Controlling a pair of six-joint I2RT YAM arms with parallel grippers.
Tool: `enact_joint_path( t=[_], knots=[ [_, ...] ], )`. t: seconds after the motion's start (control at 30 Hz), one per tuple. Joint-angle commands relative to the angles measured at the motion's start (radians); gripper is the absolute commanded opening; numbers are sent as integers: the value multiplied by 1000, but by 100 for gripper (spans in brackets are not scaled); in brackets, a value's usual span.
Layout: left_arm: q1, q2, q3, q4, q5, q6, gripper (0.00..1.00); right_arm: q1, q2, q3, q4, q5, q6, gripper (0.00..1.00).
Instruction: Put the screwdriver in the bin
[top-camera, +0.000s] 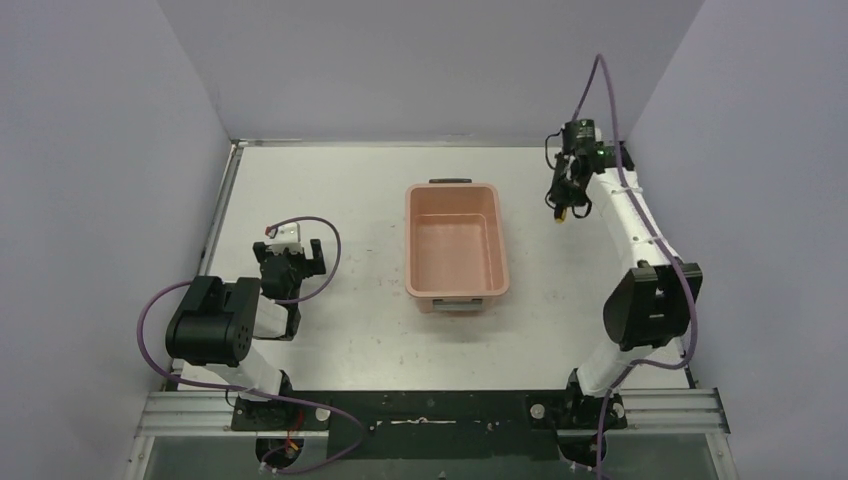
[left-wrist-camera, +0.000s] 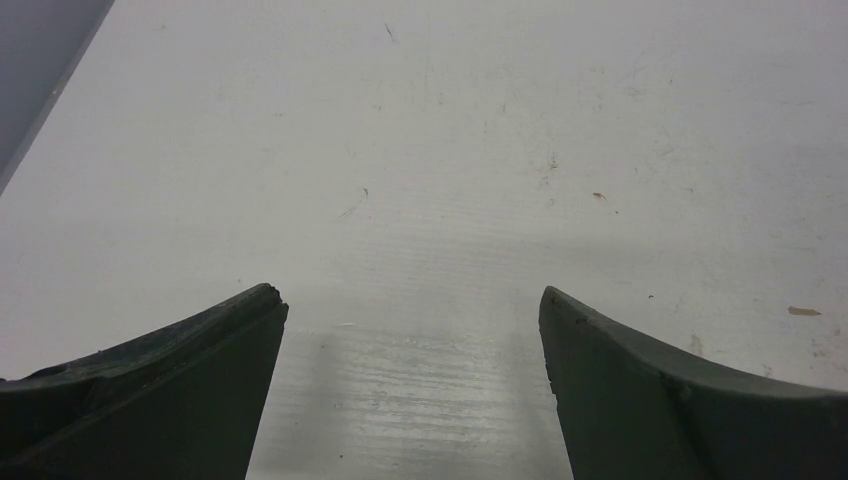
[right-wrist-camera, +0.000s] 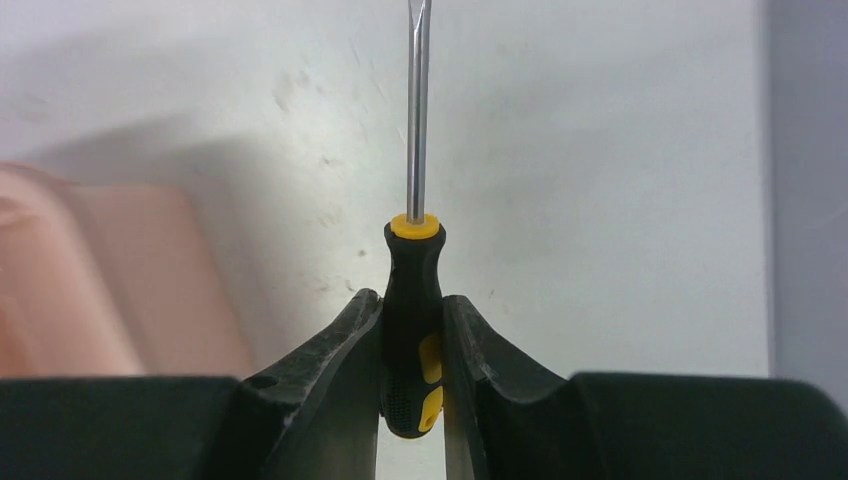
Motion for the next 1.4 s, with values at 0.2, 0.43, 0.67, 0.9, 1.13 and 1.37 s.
enact_joint_path(
  t=[0.2, 0.43, 0.67, 0.9, 1.13, 1.37],
  knots=[
    [2, -4, 15, 55, 1, -7, 97, 370, -139, 405, -220, 37, 246, 0],
    [2, -5, 14, 54, 0, -7, 97, 619, -84, 158, -15, 38, 334, 0],
    [2, -5, 14, 53, -1, -7, 97, 661, 26, -83, 139, 33, 354, 0],
    [2, -4, 14, 54, -1, -7, 97, 660, 175, -122, 190, 51, 340, 0],
    [2, -5, 14, 54, -1, -7, 97, 661, 210, -154, 225, 64, 373, 9],
    [2, -5, 15, 54, -1, -7, 97, 660, 187, -77, 151, 107, 371, 54]
  ],
)
